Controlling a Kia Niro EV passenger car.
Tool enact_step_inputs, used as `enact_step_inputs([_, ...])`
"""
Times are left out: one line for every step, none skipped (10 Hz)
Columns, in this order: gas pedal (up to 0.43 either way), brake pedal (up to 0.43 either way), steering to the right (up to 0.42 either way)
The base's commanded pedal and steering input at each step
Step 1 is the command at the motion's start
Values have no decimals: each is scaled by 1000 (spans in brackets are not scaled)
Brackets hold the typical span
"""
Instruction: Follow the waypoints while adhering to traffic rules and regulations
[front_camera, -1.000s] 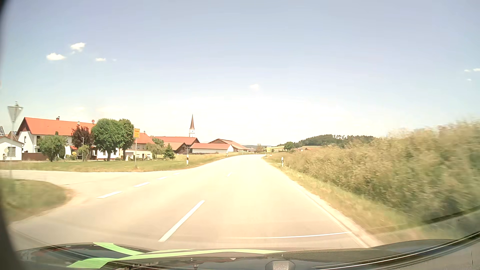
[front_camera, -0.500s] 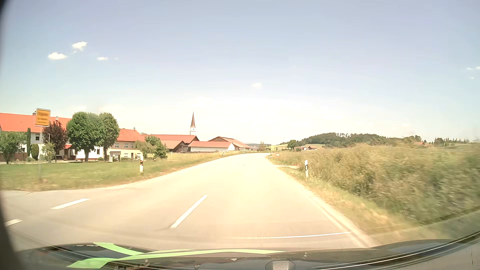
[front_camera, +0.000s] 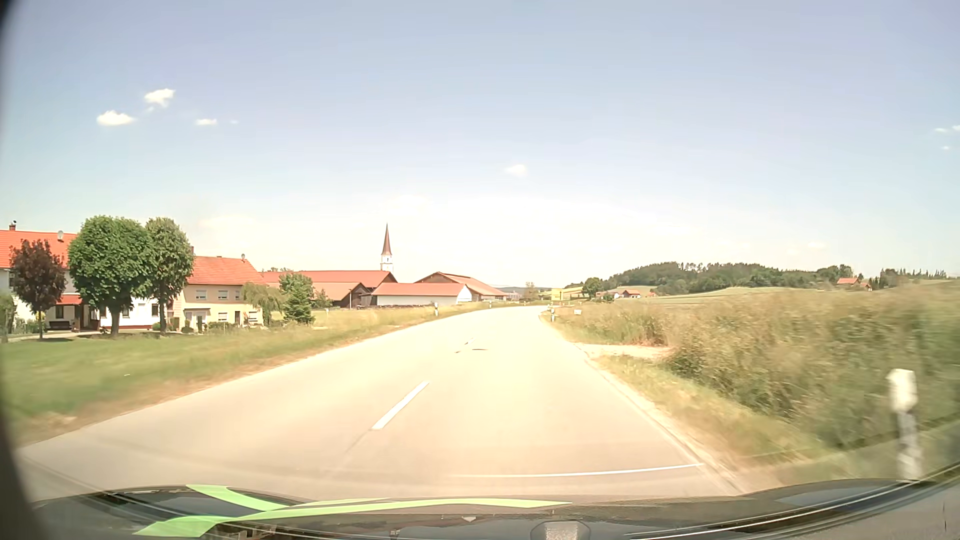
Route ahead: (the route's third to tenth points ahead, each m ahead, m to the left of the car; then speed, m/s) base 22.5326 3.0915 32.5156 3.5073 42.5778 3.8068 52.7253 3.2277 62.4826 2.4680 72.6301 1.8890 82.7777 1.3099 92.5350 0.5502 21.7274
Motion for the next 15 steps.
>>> enact_step_inputs([87,0,-2])
enact_step_inputs([87,0,-1])
enact_step_inputs([110,0,-1])
enact_step_inputs([110,0,-1])
enact_step_inputs([110,0,-1])
enact_step_inputs([110,0,-1])
enact_step_inputs([110,0,-1])
enact_step_inputs([110,0,0])
enact_step_inputs([110,0,2])
enact_step_inputs([110,0,3])
enact_step_inputs([118,0,5])
enact_step_inputs([138,0,5])
enact_step_inputs([157,0,5])
enact_step_inputs([177,0,5])
enact_step_inputs([189,0,5])
